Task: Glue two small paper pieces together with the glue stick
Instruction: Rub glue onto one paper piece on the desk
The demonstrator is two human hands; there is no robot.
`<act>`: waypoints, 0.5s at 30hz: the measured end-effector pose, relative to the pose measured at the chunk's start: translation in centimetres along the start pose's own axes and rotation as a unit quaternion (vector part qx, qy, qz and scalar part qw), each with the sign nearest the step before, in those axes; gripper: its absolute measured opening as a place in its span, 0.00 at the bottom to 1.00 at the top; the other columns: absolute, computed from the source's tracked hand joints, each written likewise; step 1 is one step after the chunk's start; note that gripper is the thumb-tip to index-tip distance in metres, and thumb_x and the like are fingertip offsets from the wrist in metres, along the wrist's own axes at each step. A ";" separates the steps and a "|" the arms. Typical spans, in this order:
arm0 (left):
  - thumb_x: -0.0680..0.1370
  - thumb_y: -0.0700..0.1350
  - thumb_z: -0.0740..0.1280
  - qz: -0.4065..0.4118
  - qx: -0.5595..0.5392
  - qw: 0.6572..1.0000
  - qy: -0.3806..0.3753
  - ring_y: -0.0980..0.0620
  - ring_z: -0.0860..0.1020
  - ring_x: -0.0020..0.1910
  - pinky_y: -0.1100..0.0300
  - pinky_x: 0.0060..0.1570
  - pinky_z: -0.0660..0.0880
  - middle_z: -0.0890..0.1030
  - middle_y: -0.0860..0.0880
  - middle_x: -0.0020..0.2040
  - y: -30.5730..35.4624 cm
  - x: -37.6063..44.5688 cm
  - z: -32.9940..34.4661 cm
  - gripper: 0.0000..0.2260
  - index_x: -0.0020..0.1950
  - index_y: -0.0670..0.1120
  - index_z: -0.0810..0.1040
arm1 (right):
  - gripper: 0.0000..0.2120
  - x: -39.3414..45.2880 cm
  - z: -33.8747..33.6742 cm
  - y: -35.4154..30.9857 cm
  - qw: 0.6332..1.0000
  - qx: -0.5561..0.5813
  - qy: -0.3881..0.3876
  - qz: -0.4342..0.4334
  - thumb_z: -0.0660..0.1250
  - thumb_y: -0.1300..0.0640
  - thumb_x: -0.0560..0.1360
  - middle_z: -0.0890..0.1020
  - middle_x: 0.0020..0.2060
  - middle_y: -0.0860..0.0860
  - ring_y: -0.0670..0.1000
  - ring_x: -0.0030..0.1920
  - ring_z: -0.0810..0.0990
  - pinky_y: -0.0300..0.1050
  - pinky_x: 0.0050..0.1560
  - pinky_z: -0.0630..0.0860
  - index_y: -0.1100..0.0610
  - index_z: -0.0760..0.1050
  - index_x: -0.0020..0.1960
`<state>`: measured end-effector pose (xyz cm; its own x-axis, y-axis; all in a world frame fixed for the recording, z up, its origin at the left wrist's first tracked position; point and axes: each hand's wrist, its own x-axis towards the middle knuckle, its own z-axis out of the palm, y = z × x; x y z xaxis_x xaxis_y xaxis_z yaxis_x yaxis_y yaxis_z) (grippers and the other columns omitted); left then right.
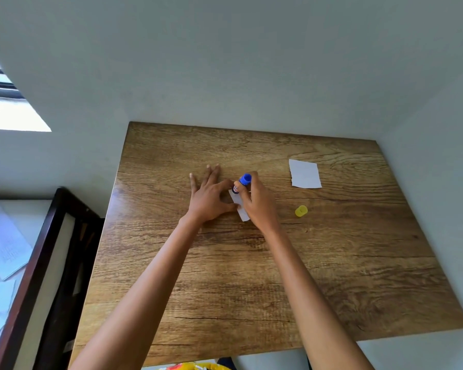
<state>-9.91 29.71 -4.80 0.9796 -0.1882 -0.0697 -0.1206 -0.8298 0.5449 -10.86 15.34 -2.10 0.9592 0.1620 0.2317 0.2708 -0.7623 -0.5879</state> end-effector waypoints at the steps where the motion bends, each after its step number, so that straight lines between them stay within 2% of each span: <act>1: 0.69 0.61 0.68 0.000 -0.001 1.000 -0.005 0.46 0.39 0.76 0.38 0.67 0.30 0.48 0.46 0.78 0.0 0.1 -0.1 0.26 0.66 0.56 0.70 | 0.16 -0.1 0.0 0.0 1.000 -0.003 -0.002 0.000 0.59 0.48 0.78 0.74 0.33 0.49 0.46 0.28 0.71 0.35 0.25 0.64 0.60 0.68 0.57; 9: 0.69 0.62 0.68 -0.004 0.016 1.000 -0.018 0.47 0.38 0.76 0.38 0.64 0.27 0.47 0.46 0.78 -0.1 0.1 -0.4 0.26 0.65 0.58 0.70 | 0.15 -0.3 -0.2 0.0 1.000 -0.009 -0.012 0.003 0.59 0.48 0.79 0.75 0.33 0.49 0.48 0.28 0.73 0.37 0.25 0.64 0.59 0.67 0.57; 15: 0.67 0.64 0.69 0.007 0.036 0.998 -0.061 0.46 0.35 0.75 0.36 0.65 0.28 0.43 0.45 0.78 -0.4 -0.1 -0.8 0.28 0.65 0.59 0.68 | 0.14 -0.9 -0.6 0.0 1.000 -0.003 -0.018 0.021 0.60 0.49 0.79 0.73 0.31 0.47 0.42 0.26 0.68 0.35 0.25 0.60 0.59 0.69 0.57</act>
<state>-9.81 30.51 -4.35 0.9518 -0.2583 -0.1654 -0.1492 -0.8611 0.4860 -11.73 14.84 -1.83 0.9723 0.1518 0.1779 0.2289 -0.7732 -0.5914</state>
